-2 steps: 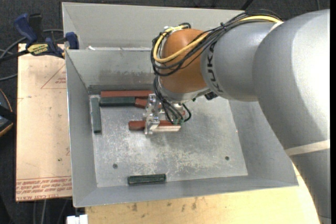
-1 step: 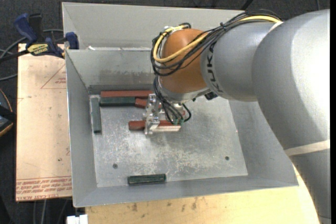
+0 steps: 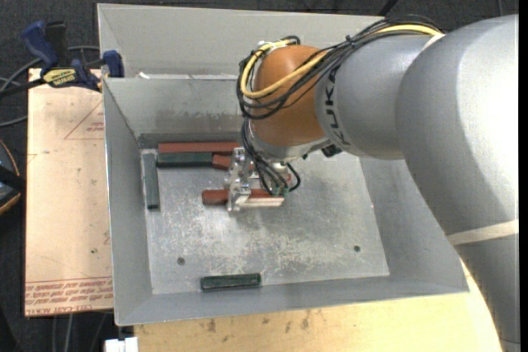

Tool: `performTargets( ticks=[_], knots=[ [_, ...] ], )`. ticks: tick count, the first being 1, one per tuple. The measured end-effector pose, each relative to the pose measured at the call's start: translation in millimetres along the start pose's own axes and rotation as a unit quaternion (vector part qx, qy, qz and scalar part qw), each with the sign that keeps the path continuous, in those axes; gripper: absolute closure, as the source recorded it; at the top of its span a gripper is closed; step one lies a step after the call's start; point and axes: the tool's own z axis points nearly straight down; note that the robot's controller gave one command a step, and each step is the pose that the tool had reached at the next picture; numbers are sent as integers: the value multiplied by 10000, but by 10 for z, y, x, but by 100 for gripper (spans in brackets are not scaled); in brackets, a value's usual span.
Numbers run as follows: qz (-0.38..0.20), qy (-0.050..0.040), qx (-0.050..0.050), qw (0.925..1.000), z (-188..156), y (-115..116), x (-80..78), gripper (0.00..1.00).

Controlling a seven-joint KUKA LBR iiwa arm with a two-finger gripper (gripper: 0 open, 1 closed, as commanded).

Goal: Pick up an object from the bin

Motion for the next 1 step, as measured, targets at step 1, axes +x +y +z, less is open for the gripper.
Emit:
performTargets(
  ticks=[1],
  knots=[
    [416, 79, 30, 9991, -1559, 166, 280, 100]
  ],
)
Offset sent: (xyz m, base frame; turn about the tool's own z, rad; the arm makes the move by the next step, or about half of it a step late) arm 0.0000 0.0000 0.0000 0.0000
